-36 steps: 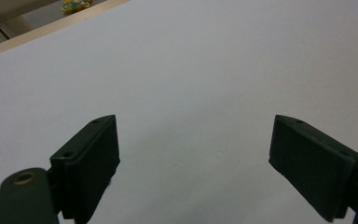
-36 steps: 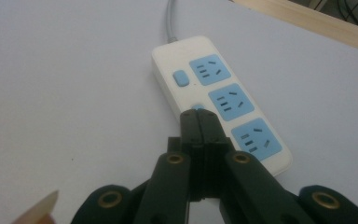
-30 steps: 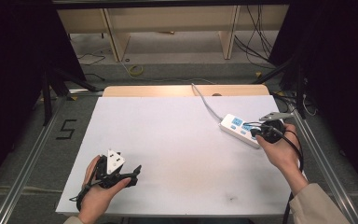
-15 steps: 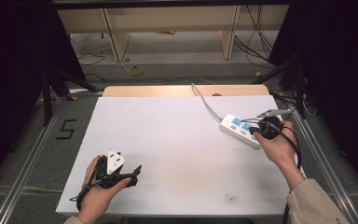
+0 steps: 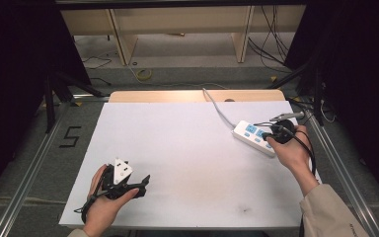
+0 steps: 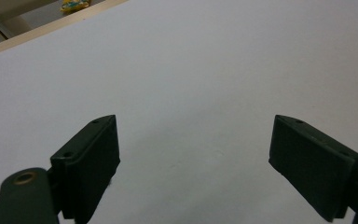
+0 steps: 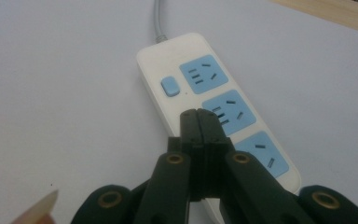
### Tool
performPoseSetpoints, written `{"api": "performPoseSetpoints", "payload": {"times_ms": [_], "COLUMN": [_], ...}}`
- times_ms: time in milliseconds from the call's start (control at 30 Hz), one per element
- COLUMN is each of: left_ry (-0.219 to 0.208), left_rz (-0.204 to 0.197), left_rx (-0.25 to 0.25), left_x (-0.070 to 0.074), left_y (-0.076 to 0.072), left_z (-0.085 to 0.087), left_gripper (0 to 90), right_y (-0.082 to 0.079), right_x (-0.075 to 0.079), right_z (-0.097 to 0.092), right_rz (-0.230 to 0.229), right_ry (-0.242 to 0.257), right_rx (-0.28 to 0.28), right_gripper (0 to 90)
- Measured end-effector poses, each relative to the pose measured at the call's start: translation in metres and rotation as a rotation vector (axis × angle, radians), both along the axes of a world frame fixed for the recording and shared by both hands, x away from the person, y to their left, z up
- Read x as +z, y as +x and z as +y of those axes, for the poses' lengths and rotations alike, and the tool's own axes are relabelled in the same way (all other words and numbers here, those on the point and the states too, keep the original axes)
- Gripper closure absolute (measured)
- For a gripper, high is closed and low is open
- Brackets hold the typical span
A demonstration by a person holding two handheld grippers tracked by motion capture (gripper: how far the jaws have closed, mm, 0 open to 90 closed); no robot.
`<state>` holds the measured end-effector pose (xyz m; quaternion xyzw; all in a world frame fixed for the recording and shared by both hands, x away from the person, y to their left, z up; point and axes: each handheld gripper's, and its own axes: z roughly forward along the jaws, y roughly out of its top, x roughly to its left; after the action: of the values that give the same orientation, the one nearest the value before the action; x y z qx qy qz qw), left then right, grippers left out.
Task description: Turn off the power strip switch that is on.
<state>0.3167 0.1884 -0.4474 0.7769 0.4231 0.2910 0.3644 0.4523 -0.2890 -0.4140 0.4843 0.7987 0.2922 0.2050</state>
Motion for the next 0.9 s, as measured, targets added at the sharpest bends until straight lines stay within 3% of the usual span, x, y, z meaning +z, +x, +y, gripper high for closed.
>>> {"api": "performPoseSetpoints", "payload": {"times_ms": [467, 900], "left_ry": [-0.005, -0.006], "left_rz": [0.003, 0.006], "left_rx": [-0.001, 0.000], "left_x": [0.000, 0.000], "left_y": [0.000, 0.000], "left_z": [-0.001, 0.000], "left_gripper": [15.7, 15.7], "right_y": [0.011, 0.026], "right_x": [-0.010, -0.015], "right_z": [-0.002, 0.001], "right_rz": [0.055, 0.073], "right_ry": [0.001, -0.002], "right_rx": [-0.011, -0.013], "right_gripper": [90.0, 90.0]}}
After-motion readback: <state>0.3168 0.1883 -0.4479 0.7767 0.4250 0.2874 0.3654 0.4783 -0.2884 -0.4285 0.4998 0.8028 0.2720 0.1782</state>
